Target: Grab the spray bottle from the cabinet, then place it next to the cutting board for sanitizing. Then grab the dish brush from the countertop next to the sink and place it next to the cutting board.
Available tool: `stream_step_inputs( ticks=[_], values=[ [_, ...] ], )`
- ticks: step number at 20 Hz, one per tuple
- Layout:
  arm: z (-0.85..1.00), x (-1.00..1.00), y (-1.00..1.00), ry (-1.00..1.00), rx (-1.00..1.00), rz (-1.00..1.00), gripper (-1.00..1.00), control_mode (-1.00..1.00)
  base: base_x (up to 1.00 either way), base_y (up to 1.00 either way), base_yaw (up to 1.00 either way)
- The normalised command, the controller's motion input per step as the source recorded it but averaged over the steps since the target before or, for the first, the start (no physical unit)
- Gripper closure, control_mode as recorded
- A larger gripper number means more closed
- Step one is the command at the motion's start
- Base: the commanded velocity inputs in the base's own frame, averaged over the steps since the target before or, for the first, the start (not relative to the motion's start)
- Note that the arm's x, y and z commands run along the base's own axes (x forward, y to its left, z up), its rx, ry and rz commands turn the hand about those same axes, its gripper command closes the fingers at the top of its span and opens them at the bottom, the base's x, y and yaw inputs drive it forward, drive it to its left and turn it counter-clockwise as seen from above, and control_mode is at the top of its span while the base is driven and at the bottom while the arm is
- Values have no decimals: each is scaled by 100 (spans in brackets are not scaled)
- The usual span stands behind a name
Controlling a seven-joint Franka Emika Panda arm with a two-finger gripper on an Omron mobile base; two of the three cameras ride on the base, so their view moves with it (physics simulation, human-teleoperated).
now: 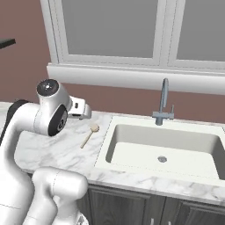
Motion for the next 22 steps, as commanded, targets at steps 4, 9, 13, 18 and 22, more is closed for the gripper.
stream_step_inputs(
  ticks=[4,9,13,18,22],
  values=[
    [-70,88,10,7,0,-1,-100,-100,0,0,0],
    [-80,80,10,6,0,-3,-100,-100,0,0,0],
    [-84,70,11,9,-1,-5,-100,-100,0,0,0],
    [-76,67,9,13,-5,-12,-100,-100,0,0,0],
    [-55,52,2,19,-2,-14,-100,-100,0,0,0]
  ],
)
